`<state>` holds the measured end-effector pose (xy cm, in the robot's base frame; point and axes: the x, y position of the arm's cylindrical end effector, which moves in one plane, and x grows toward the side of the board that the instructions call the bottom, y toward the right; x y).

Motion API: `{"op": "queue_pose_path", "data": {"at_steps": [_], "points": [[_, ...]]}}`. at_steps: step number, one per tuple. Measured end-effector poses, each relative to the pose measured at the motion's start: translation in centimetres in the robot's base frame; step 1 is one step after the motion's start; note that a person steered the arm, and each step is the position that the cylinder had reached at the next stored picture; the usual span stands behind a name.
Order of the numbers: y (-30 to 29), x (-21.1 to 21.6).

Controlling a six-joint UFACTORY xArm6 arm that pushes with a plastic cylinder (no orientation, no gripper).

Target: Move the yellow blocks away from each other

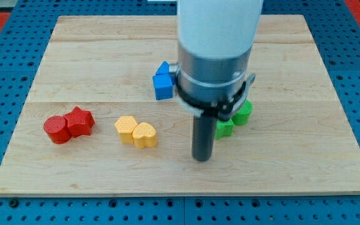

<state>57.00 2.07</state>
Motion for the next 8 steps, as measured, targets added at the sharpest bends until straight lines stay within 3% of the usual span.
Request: {"op": "queue_pose_path", "data": {"at_steps": [1, 2, 3, 5, 8], "points": [[-4.5, 2.4], [-12.6, 2.5], [-16.8, 2.4], [-17.5, -0.6], [-16.1, -1.5]]}}
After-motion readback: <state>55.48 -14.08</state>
